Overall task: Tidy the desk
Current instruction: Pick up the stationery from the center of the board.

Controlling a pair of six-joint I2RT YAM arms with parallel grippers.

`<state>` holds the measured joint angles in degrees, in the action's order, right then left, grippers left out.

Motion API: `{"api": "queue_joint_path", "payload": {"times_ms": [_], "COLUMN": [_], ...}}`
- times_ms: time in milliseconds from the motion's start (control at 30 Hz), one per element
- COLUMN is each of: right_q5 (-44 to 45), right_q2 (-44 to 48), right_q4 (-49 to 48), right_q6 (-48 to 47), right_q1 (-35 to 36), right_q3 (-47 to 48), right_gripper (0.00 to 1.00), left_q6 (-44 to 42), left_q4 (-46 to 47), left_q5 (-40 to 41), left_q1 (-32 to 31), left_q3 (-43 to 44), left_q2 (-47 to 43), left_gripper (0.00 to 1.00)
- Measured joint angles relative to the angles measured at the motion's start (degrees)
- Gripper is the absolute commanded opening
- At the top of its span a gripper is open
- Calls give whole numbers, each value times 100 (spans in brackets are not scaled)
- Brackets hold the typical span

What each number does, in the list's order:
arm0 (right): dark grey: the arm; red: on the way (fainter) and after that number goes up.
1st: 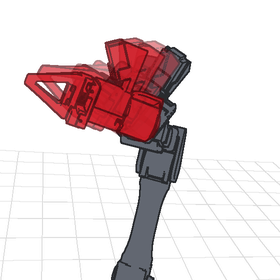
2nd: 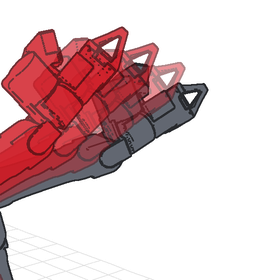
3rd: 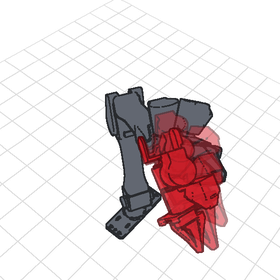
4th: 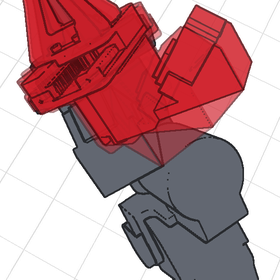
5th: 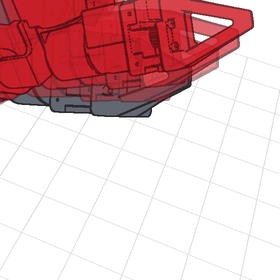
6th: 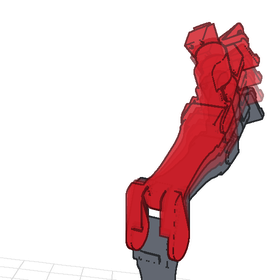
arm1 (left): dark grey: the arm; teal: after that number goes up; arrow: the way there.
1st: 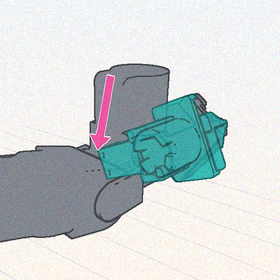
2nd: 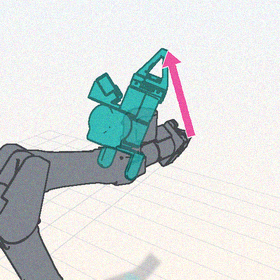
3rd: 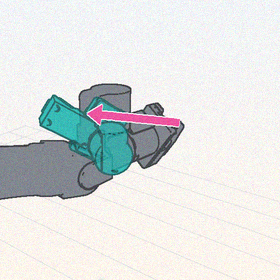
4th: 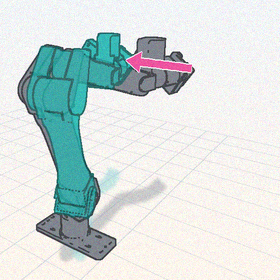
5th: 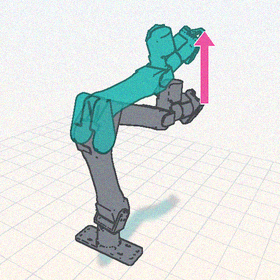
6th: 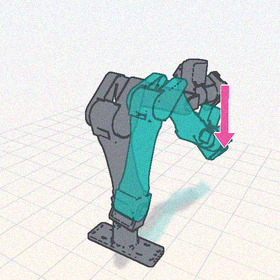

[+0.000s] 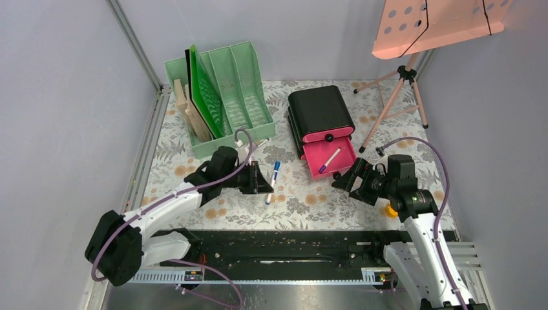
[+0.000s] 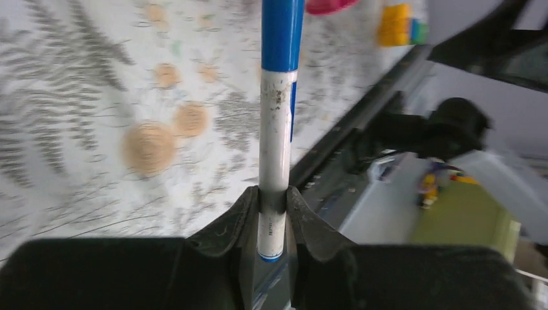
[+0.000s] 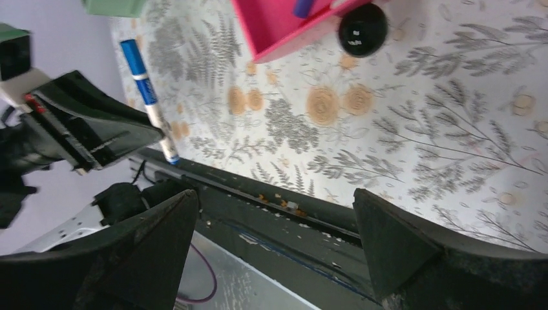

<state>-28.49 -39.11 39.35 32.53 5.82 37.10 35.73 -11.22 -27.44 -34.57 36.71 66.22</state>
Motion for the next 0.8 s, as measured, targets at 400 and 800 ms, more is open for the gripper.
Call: {"api": "queue_joint_path", "payload": {"times_ms": [400, 800], "right_q5": [-975, -896], "right_q2": [-7, -745], "right_q4": [-1366, -2761], "right_q6": [1294, 2262], "right_q1": [1158, 2317], "right_q3": [-98, -354], "right_gripper": [80, 54], "left_q6": [2874, 3648], "left_q4": [3641, 4741], "left_q5": [-710, -726], "left_q1": [-1012, -1421], "left_q3": [-898, -896], "left_q2": [144, 590], "left_gripper": [0, 0]}}
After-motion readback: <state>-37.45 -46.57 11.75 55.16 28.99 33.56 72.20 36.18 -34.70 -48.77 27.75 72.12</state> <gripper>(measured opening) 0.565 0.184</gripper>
